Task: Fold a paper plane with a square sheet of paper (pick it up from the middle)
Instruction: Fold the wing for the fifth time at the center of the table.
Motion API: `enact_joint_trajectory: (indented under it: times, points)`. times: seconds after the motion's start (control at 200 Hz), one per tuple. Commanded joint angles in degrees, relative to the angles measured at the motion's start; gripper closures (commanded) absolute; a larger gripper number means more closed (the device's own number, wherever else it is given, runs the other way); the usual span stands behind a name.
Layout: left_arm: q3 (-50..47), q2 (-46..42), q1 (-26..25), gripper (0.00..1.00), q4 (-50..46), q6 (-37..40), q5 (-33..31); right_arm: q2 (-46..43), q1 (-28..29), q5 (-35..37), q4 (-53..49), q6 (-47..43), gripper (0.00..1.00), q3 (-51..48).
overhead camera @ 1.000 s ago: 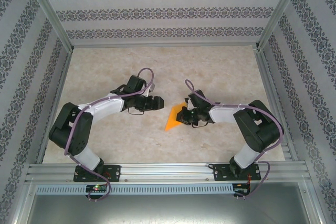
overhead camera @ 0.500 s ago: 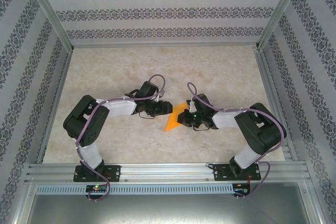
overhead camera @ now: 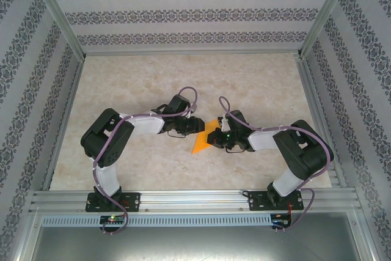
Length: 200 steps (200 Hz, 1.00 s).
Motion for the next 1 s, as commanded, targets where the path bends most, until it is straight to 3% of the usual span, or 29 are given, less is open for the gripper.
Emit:
enact_joint_trajectory:
  times: [0.0, 0.16, 0.355, 0.784, 0.994]
  points:
    - [1.9, 1.4, -1.0, 0.62, 1.8, -0.6, 1.0, 0.8, -0.5, -0.3, -0.3, -1.3, 1.00, -1.5]
    - [2.9, 1.7, -1.3, 0.61, -1.3, 0.9, -0.7, 1.7, -0.7, -1.1, 0.9, -1.1, 1.00, -1.4]
    - [4.7, 0.2, -1.5, 0.59, -8.3, 5.6, -7.4, 1.4, -1.0, -1.5, 0.9, -1.3, 1.00, -1.8]
    - [7.9, 4.8, -2.3, 0.58, -9.3, 7.0, -4.7, 1.0, -1.2, -2.0, 0.8, -1.1, 1.00, -1.4]
    - [7.4, 3.9, -2.7, 0.65, -8.3, 7.0, -3.1, 1.3, -1.3, -2.0, 1.2, -0.8, 1.00, -1.4]
